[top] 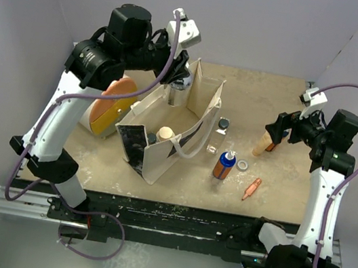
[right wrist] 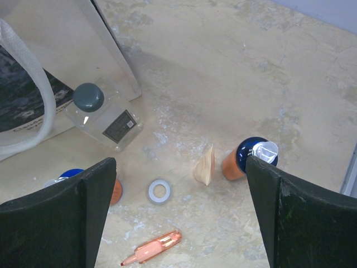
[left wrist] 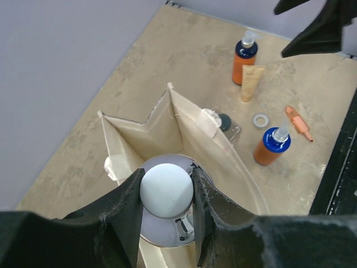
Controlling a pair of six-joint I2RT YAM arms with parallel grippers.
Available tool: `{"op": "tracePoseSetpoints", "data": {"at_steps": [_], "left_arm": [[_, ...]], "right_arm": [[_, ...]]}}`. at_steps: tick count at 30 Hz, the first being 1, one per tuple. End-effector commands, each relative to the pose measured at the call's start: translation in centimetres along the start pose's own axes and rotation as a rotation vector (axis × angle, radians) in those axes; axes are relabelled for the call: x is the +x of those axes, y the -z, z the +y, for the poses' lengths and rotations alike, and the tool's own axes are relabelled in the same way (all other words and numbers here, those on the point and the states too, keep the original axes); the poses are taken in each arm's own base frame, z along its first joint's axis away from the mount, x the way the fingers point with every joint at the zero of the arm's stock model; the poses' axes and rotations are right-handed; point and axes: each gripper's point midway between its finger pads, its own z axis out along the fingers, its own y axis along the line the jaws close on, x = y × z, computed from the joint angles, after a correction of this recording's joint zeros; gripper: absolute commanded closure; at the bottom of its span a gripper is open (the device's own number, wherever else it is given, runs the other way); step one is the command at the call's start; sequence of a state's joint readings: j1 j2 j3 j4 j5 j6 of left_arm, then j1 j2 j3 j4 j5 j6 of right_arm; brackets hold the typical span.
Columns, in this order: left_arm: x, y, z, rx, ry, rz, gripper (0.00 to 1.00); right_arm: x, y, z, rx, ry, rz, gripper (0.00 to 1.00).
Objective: Place the personal care products into the canvas bag
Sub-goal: Place the care product in the canvas bag.
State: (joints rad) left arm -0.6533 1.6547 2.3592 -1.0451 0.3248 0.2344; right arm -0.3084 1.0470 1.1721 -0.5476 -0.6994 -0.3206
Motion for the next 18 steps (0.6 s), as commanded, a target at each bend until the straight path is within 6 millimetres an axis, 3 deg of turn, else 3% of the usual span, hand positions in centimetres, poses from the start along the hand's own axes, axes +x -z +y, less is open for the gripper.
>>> {"op": "tracePoseSetpoints", "data": {"at_steps": [1,10,18], "left_arm": [[-5.3,1.5,2.4,-0.097,-0.034,-0.221,1.0],[-2.5,-3.3,2.0,-0.002,-0.029,-0.183,1.0],[2.2,-7.4,0.8,0.098,-0.038,-0.128,1.0]], "right_arm": [[-1.0,0.3,0.4,-0.021,0.011,-0.036,0.0],[-1.1,0.5,0.8,-0.027,0.015,-0.047,0.0],[-1.2,0.5,1.0,-0.038,0.014,-0.05,0.0]]}}
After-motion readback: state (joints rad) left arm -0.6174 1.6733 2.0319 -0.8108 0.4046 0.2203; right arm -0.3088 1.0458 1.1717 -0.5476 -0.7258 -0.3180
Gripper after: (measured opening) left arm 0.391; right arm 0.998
